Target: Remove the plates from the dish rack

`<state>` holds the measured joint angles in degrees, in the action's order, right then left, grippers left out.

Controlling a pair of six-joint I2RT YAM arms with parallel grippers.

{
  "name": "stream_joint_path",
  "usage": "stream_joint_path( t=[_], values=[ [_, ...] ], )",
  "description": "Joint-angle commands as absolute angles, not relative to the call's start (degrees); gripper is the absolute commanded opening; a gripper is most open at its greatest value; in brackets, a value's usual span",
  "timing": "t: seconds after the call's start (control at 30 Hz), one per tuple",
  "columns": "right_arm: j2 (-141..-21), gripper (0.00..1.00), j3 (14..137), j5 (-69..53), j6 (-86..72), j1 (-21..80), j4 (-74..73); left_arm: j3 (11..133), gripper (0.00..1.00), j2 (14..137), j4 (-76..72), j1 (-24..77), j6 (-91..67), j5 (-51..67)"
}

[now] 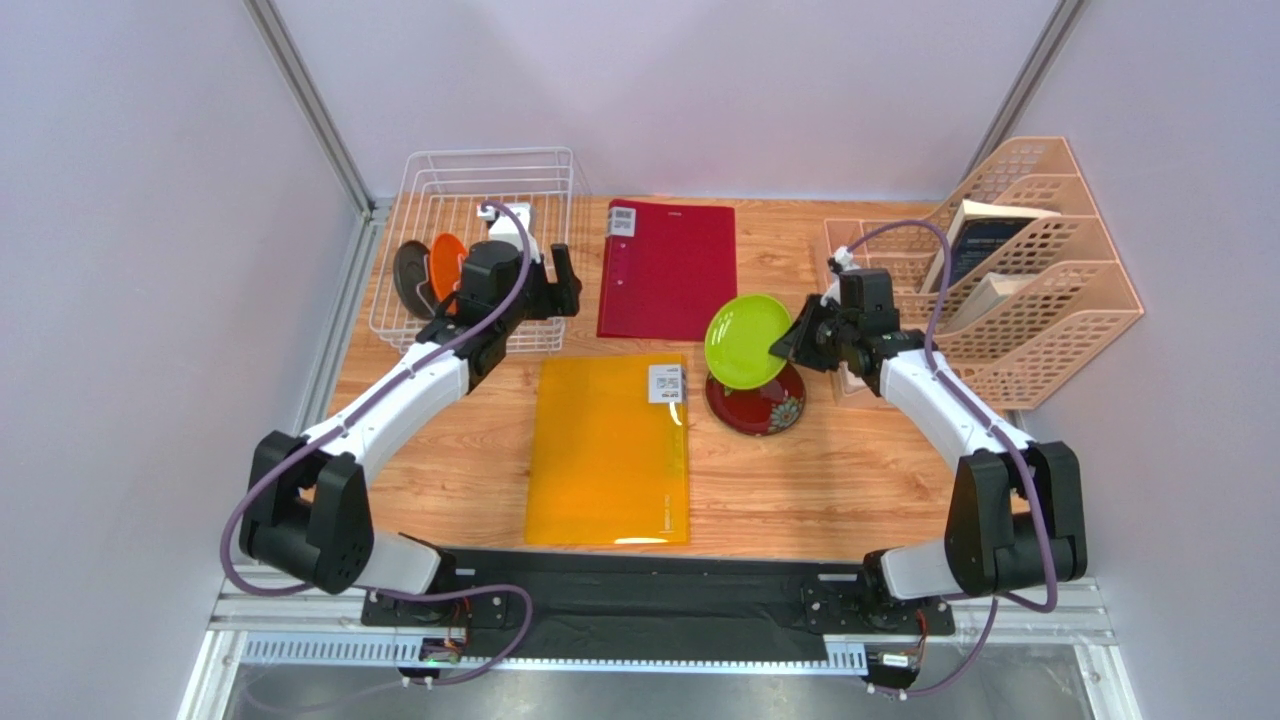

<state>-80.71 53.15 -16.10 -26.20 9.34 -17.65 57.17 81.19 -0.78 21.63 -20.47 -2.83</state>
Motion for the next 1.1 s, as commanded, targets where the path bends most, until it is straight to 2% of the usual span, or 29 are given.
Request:
stream_joint_path(
  t=[0.0,0.1,0.17,0.37,0.43,0.47,0.67,0.83,0.87,0.93,0.97,1.07],
  values=[
    [-78.31,0.00,51.51,-11.43,-25.22,9.40,-23.98,58.80,0.89,77.08,-0.26,21.53,-11.61,-17.30],
    [-77.96,0.00,50.89,-9.94,-25.22,9.32,-26.01,58.89,0.91,76.03,-0.26,21.53,-8.88,-20.82],
    [-77.96,0.00,50.54,-10.19,-25.14,9.32,-26.19,58.80,0.99,75.67,-0.26,21.45,-8.18,-23.54],
    [-79.98,0.01,49.66,-11.51,-25.84,9.32,-26.89,58.80,1.00,75.67,-0.26,19.78,-8.26,-23.65],
    [-80.68,0.07,49.75,-11.86,-25.75,9.32,-27.51,58.71,1.00,75.67,1.23,19.07,-8.70,-23.29],
    [-80.94,0.15,49.83,-11.78,-25.66,9.23,-27.86,58.71,1.00,75.67,1.40,18.81,-8.70,-23.03],
    [-82.44,0.33,50.62,-10.81,-25.14,9.32,-29.00,58.80,1.00,76.11,1.93,17.49,-9.23,-22.33],
    [-83.94,0.39,51.76,-7.84,-24.87,10.37,-30.49,59.15,1.00,77.43,2.11,15.12,-9.84,-20.22],
    [-84.11,0.45,52.12,-6.34,-24.79,11.68,-30.85,59.24,1.00,77.78,2.02,14.77,-9.93,-20.04],
    [-84.64,0.47,53.52,-1.96,-24.08,12.74,-32.51,59.68,1.00,78.66,2.20,13.98,-10.28,-19.69],
    [-84.73,0.52,54.13,-0.72,-24.00,13.53,-33.13,59.85,1.00,78.92,2.20,13.71,-10.28,-19.60],
    [-84.90,0.56,55.02,-0.09,-23.55,13.97,-33.75,59.94,1.00,79.80,2.02,12.75,-10.63,-18.99]
  ],
)
